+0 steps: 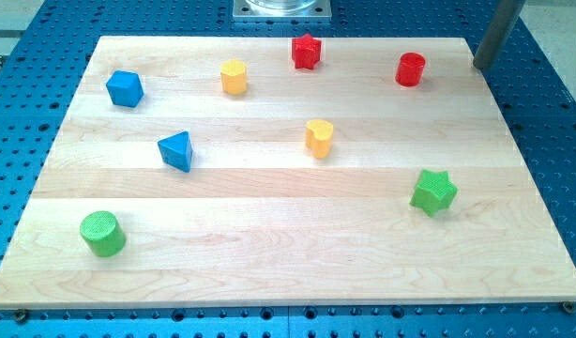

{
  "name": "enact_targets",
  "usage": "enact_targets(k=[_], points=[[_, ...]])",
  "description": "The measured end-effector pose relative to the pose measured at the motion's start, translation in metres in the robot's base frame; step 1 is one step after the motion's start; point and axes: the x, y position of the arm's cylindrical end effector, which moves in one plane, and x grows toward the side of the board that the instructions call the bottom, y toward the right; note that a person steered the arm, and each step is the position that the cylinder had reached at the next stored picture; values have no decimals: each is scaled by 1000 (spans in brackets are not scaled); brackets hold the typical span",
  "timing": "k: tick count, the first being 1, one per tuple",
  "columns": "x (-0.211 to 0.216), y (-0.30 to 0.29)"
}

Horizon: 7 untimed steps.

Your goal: Push the hexagon to the bottom left side of the red star

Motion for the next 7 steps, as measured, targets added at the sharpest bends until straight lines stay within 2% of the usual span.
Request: enact_targets(k=[3,4,5,6,7], points=[[9,-16],[54,-44],[61,-72],[78,-116],[77,-202]])
